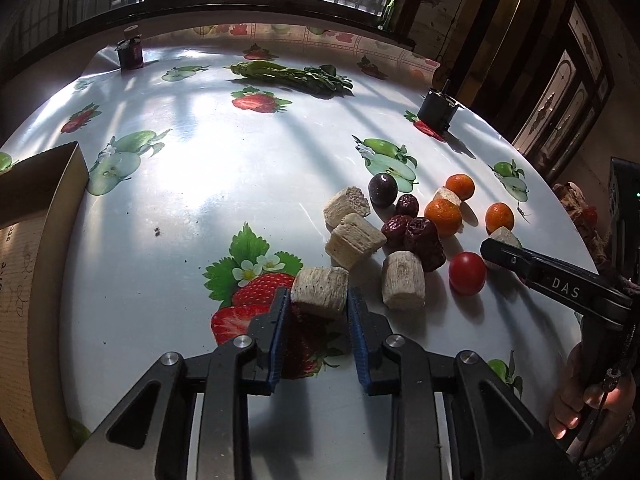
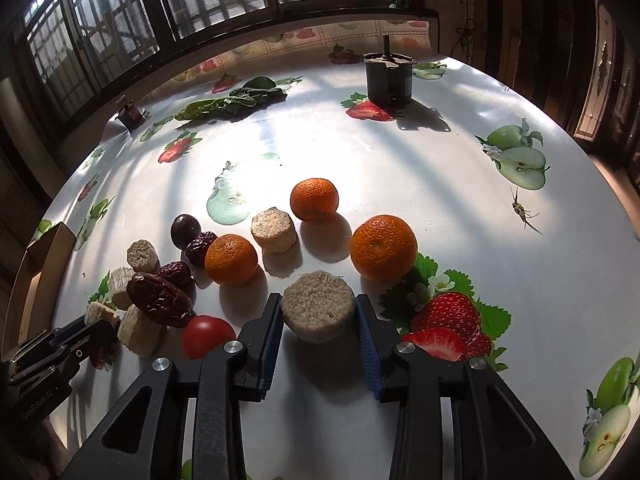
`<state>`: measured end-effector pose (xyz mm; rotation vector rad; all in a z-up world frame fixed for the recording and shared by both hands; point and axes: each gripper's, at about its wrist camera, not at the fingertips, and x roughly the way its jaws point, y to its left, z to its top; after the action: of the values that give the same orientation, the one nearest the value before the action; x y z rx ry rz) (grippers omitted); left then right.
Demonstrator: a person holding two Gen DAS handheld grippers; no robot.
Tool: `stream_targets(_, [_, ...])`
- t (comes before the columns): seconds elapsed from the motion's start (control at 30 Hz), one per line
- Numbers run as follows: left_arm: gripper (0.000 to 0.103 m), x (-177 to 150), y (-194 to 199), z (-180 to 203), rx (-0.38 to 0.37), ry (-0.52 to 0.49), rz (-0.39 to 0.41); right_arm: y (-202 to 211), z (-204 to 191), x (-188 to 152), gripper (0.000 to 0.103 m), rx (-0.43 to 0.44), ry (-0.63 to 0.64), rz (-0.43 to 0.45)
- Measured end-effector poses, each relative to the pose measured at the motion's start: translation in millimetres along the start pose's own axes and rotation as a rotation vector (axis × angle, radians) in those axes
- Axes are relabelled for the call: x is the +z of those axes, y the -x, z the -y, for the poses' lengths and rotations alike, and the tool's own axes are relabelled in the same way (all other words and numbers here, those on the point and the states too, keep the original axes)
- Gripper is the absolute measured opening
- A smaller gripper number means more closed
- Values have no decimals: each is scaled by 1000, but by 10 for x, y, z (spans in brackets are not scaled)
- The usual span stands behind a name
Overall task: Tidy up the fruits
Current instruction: 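Grasp a beige cylindrical cake with the left tool while the right tool grasps a round beige cake, then carry both held cakes into the cardboard box with both tools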
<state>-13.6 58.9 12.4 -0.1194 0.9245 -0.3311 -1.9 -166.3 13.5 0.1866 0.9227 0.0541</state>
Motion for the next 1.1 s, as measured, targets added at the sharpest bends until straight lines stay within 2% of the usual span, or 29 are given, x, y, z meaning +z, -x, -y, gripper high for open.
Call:
stream_targets(0.1, [27,-10,172,-2,3,6,33,153,-22,-34,38,3,-3,15])
stream_targets(0.27, [27,-44,701,-149,-23,62,106,634,-239,-30,38,30,56,76])
stream_targets(0.4, [27,-109,1177,-521,47,130,175,987,-672,-59,38,99,140,125])
stream_targets(0.53, [27,-142,1543,-1042,139,219,209,1128,-1291,-130,38,206,249,133])
stream_targets(0.67, [28,-31,1816,-1473,231,237,221,1128,-1915,-31,39,287,336,117])
stream_targets(0.87, [28,336,1891,-2128,353,257,197,997,-2880,481,39,387,411,103])
stream_targets(0.97, [28,420,1698,-2464,324,315,135,682,-3292,614,39,405,420,45])
stream_targets(1.1, [28,433,1353,-2735,320,349,50,118,-3684,488,39,381,453,-51])
